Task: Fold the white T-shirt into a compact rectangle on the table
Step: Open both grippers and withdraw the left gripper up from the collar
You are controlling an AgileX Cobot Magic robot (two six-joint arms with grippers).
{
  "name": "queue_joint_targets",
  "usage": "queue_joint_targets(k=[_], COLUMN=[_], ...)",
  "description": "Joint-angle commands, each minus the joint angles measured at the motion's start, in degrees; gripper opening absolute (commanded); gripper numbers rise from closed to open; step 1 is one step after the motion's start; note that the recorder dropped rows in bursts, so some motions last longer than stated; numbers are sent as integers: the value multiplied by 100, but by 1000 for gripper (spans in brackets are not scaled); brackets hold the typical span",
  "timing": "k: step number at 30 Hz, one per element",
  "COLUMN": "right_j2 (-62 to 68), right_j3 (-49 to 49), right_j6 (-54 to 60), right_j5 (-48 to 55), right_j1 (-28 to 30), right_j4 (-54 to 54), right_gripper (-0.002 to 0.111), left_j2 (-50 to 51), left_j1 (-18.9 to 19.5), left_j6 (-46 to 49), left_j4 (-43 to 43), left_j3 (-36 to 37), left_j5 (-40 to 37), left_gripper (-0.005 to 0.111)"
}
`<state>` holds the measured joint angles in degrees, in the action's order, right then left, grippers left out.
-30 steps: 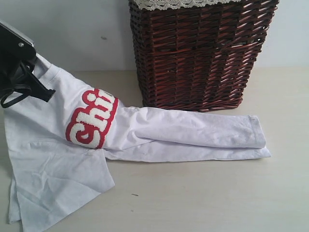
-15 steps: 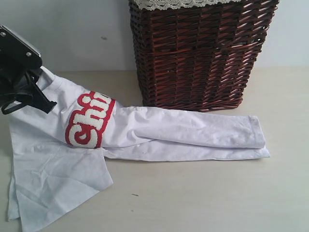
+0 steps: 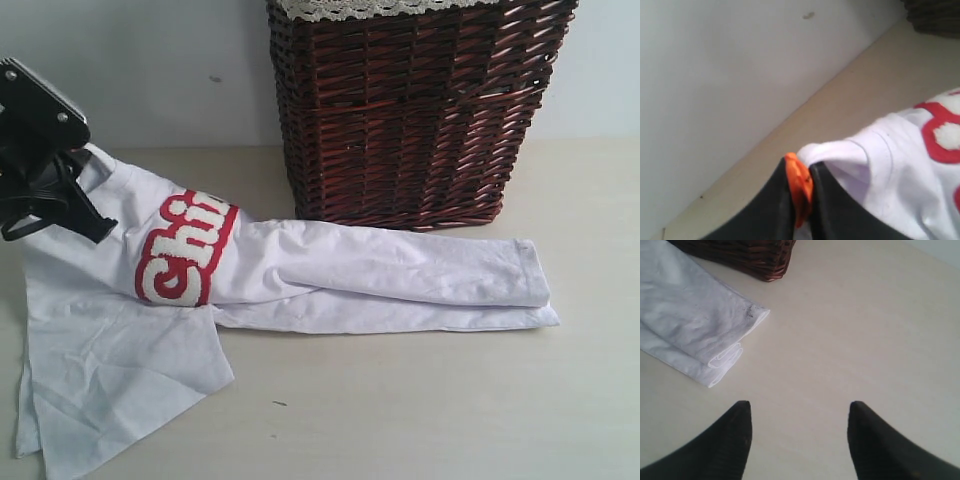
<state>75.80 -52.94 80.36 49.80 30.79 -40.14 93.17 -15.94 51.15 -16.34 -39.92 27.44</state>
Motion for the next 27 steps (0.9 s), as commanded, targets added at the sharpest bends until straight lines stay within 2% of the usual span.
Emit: queue_joint_targets(k=[1,2,4,6,13,19,22,25,27], right_j2=[-50,-50,-50,-50,-50,-50,-50,-50,-50], right_j3=[1,1,1,1,1,1,1,1,1], right_j6=[-12,-12,-12,-66,-121,-272,-272,-272,-272], right_j5=[59,59,97,108,146,146,146,146,146], right_j1=[16,16,16,16,16,16,16,16,16], right_j4=[-46,-46,-46,-46,-46,-46,-46,-46,-46], right_gripper=[55,55,55,55,55,55,55,55,55], left_j2=[-38,-38,-38,-38,-38,-85,-85,-85,-85], left_j1=[4,-7,-7,-7,-7,-7,-7,-7,-7], left_j6=[385,471,621,763,1028,1028,1028,1014,1000], left_j4=[120,237,530,622,625,641,641,641,641], left_j3=[-27,-27,-27,-27,-27,-27,-27,-27,-27], left_j5=[-1187,-1558,-1940,-2004,-947,-752,-752,-622,-412], left_gripper=[7,1,0,0,0,1,14,40,63])
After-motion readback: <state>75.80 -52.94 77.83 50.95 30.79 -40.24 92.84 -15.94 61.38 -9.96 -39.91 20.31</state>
